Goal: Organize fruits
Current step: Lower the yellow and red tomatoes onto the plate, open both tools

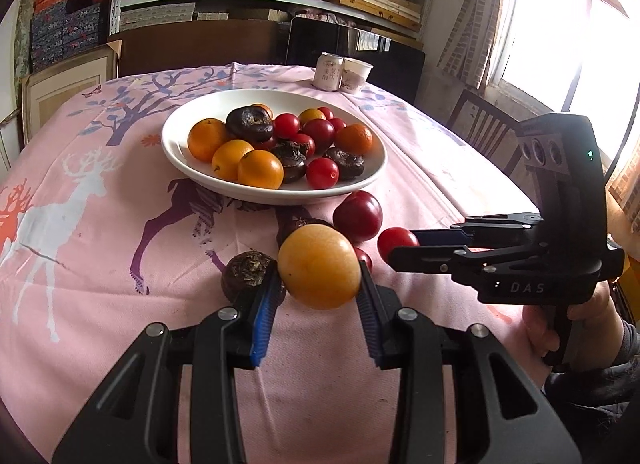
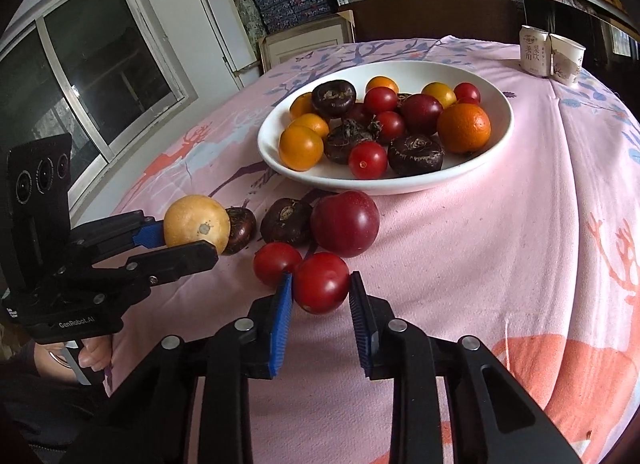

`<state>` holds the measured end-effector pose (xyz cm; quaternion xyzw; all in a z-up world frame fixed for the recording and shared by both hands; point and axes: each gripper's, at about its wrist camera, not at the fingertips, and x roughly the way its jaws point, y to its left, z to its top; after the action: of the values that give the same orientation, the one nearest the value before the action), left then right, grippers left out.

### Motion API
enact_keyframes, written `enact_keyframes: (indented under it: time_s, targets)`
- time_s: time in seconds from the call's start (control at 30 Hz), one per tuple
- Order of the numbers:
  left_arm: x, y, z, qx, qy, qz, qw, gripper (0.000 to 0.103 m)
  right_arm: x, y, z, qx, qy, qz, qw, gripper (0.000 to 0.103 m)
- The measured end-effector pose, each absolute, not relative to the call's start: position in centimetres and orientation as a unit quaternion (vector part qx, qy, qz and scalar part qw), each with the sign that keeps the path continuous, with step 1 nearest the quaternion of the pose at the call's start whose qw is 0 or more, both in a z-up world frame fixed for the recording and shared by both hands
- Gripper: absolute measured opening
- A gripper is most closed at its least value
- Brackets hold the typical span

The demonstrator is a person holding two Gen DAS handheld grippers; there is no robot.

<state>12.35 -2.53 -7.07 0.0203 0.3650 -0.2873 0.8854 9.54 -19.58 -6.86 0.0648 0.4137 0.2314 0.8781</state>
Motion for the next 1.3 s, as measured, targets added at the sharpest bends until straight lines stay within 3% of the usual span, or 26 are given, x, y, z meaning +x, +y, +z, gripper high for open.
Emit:
enact_keyframes:
  time_s: [0.33, 0.67, 0.73, 0.8, 1.03, 1.3]
  targets:
    - [14.2, -2.6, -4.3, 0.012, 0.353, -0.28, 0.893, 0.037, 10.9, -22.1, -4.1, 0.112, 0.382, 0.197, 0.896, 0.029]
    - [26.0, -5.2, -0.9, 0.023, 0.363, -0.245, 0.899, 0.037, 22.4, -23.4, -0.2, 0.137, 0.385, 0.151, 0.9, 0.03]
    - [27.9, -5.7, -1.2, 0.021, 0.373, -0.247, 0.894, 0.037, 24.4, -23.5, -0.4, 0.15, 0.388, 0.149, 0.897, 0.034]
    - [28.9, -5.8, -1.5, 0.024, 0.374, -0.233, 0.897, 0.048, 25.3, -23.6, -0.5, 0.16, 0.386, 0.137, 0.898, 0.046]
    - [24.5, -3.7, -1.7, 0.027, 0.368, -0.244, 0.897, 0.06, 20.1, -23.2, -0.5, 0.136, 0.376, 0.153, 0.904, 0.047]
    - [16.1, -1.6, -6.0, 0.082, 0.398, -0.261, 0.876, 0.061, 12.0, -23.5, -3.7, 0.143, 0.381, 0.159, 0.9, 0.047]
